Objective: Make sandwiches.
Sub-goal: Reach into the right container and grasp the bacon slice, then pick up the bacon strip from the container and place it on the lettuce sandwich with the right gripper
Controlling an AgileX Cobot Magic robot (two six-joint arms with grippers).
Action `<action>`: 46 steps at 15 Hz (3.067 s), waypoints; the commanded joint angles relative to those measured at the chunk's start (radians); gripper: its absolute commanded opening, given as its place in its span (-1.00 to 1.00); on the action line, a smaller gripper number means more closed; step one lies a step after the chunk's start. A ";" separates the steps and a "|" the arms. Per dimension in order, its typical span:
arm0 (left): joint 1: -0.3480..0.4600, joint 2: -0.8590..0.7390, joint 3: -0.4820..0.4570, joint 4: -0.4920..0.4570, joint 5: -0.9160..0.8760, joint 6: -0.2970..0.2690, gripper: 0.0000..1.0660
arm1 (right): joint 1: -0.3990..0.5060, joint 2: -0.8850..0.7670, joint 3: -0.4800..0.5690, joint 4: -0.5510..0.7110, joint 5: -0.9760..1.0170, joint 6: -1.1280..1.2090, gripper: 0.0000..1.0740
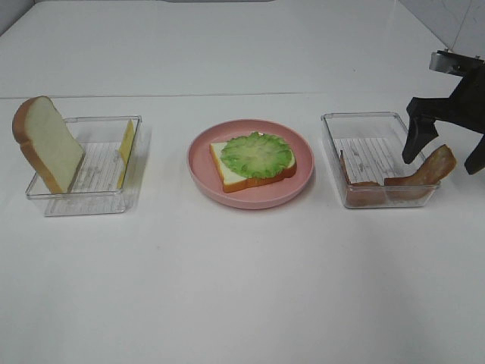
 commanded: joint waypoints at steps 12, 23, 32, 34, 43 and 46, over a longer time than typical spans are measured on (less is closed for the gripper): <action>0.001 -0.003 0.003 -0.006 -0.008 0.003 0.88 | -0.004 0.006 0.007 0.012 -0.018 -0.002 -1.00; 0.001 -0.003 0.003 -0.006 -0.008 0.003 0.88 | 0.000 -0.142 -0.063 0.114 0.063 -0.023 -1.00; 0.001 -0.003 0.003 -0.006 -0.008 0.003 0.88 | 0.276 -0.175 -0.199 0.208 0.064 -0.048 -1.00; 0.001 -0.003 0.003 -0.006 -0.008 0.003 0.88 | 0.327 -0.169 -0.199 0.208 0.047 -0.040 -1.00; 0.001 -0.003 0.003 -0.006 -0.008 0.003 0.88 | 0.525 -0.055 -0.201 0.257 -0.077 -0.034 -1.00; 0.001 -0.003 0.003 -0.006 -0.008 0.003 0.88 | 0.569 -0.007 -0.208 0.325 -0.125 -0.075 -1.00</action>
